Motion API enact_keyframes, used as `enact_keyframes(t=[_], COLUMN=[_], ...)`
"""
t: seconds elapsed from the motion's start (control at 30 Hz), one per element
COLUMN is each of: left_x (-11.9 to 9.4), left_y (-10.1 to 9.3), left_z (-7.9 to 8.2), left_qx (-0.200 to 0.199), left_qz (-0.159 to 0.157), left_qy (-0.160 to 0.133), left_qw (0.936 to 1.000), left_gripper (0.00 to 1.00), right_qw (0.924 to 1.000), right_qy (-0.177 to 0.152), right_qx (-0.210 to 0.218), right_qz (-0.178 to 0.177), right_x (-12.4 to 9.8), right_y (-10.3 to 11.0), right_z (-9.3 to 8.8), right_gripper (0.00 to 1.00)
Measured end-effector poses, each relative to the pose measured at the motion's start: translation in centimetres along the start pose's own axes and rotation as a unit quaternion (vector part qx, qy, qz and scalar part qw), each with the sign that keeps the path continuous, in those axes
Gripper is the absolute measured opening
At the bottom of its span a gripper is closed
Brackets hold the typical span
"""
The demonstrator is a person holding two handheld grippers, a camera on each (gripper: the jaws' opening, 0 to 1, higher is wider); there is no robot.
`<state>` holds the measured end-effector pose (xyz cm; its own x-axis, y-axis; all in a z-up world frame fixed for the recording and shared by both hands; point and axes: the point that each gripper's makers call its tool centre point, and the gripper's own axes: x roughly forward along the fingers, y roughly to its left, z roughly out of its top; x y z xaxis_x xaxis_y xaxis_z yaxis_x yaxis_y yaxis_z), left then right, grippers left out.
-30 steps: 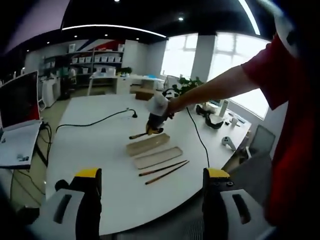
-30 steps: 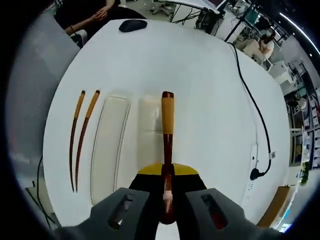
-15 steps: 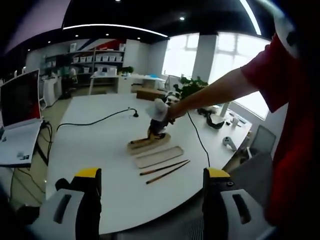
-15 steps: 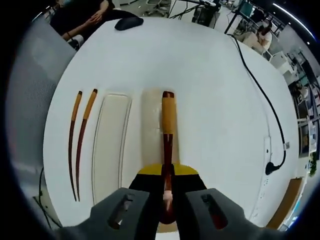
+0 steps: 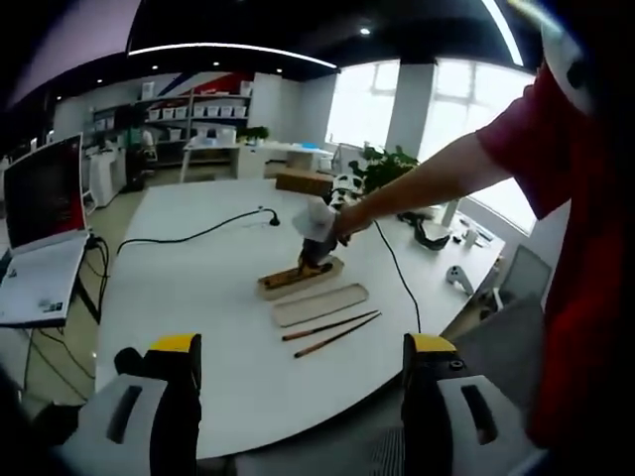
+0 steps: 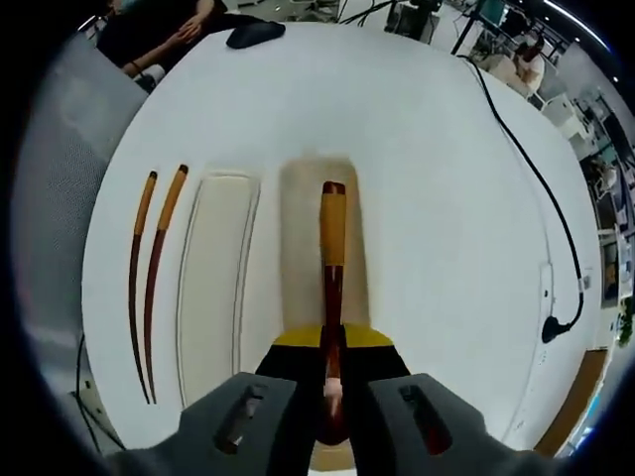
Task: Arrange the utensils inside the cutlery case until each visible utensil rests in its matching compartment.
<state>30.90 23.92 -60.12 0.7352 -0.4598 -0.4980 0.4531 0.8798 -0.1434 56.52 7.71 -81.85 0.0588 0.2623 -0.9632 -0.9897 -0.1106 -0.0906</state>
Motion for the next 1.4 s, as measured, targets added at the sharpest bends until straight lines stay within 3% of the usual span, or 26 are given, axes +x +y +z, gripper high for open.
enact_keyframes(t=[0.13,0.37,0.43,0.77,1.4], left_x=[0.1,0.1,0.2,-0.1,-0.6], left_y=[-0.1,0.0,0.0,0.0,-0.1], left_z=[0.0,0.0,0.0,0.0,-0.1], left_qx=[0.006,0.003,0.002,0.005,0.004], left_qz=[0.001,0.002,0.001,0.001,0.005], left_qy=[0.000,0.001,-0.001,-0.003,-0.005], left_qw=[1.0000,1.0000,1.0000,1.0000,1.0000], left_gripper=[0.85,0.85,0.85,0.84,0.83], right_qw=[0.9993,0.9960,0.9923,0.9931,0.9931], right_qy=[0.012,-0.001,0.000,0.013,0.023], right_qx=[0.034,0.089,0.123,0.113,0.112], right_qz=[-0.006,-0.014,-0.010,-0.025,-0.022], right_x=[0.5,0.5,0.5,0.3,-0.4], right_y=[0.2,0.2,0.5,0.0,0.4], right_z=[-0.5,-0.1,-0.2,-0.6,-1.9], right_gripper=[0.01,0.01,0.01,0.02,0.02])
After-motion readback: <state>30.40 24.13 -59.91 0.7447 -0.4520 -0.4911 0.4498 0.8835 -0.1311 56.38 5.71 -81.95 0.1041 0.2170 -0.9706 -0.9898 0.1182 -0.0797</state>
